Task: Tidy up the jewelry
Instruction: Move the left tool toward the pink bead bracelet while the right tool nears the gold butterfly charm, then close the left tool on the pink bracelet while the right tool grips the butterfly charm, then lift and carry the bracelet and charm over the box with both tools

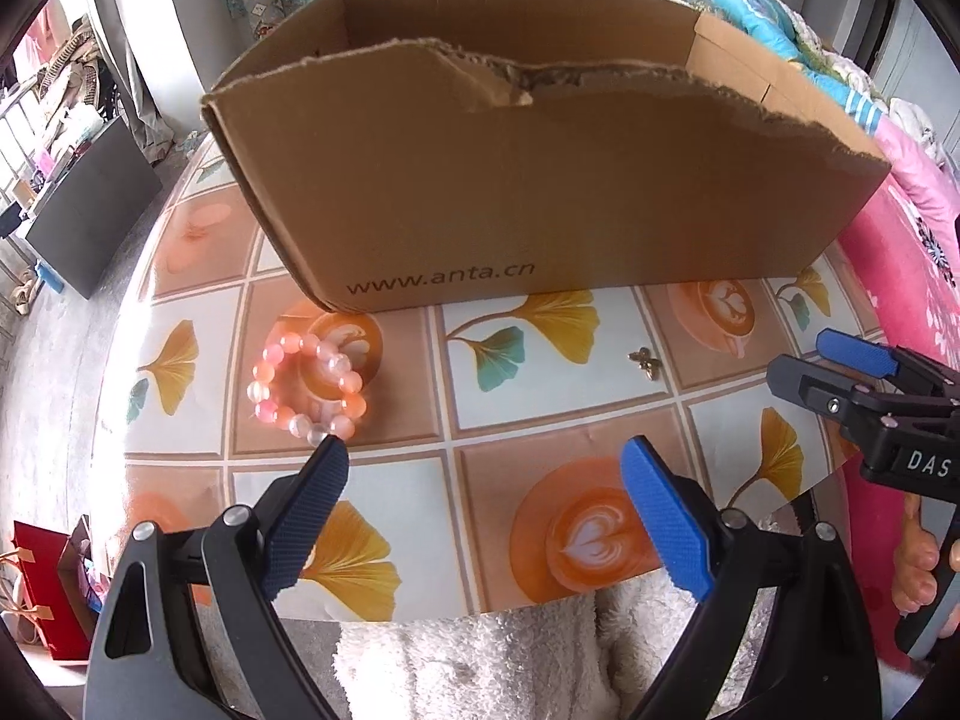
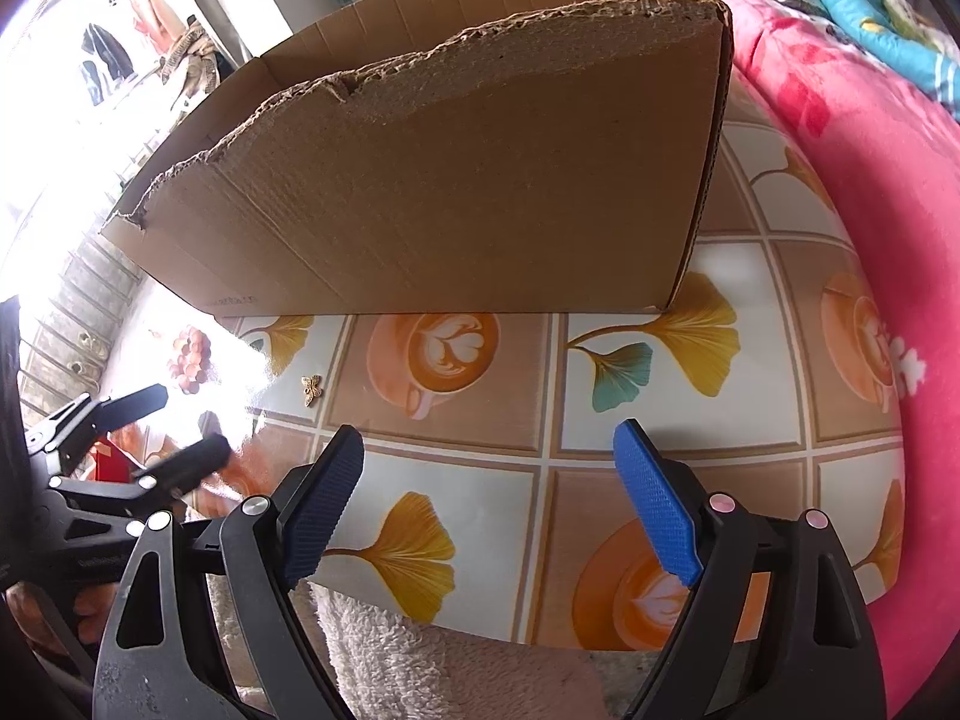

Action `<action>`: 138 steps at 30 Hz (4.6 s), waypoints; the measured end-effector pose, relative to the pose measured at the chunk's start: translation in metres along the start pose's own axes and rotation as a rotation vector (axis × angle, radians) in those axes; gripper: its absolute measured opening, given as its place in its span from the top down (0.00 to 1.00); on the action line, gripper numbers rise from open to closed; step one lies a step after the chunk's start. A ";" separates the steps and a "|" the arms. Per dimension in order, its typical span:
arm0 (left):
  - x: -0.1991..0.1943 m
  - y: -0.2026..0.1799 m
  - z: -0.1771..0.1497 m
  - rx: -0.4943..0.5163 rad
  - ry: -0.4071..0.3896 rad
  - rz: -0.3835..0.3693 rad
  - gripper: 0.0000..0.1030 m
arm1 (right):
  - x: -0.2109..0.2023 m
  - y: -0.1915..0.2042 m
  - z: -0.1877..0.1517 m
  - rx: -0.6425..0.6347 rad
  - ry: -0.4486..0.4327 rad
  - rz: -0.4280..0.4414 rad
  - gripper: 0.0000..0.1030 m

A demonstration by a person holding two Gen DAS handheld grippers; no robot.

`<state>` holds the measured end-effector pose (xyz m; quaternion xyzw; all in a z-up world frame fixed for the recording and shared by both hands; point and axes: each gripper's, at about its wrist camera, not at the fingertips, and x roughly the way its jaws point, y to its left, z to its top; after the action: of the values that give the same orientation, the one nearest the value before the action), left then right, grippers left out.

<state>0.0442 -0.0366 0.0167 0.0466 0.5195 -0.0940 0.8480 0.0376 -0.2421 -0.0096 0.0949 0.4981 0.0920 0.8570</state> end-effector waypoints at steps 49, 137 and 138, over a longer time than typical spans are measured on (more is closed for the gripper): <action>-0.003 0.054 0.001 0.046 -0.220 -0.133 0.35 | 0.021 0.031 -0.012 -0.066 -0.014 -0.082 0.15; -0.076 0.081 0.013 -0.067 -0.375 -0.508 0.91 | -0.078 0.069 0.041 -0.289 -0.311 0.226 0.96; -0.083 0.081 0.015 -0.064 -0.385 -0.529 0.91 | -0.085 0.067 0.049 -0.288 -0.330 0.234 0.96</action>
<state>0.0377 0.0488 0.0962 -0.1351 0.3464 -0.3017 0.8779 0.0346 -0.2023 0.1017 0.0424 0.3186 0.2440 0.9150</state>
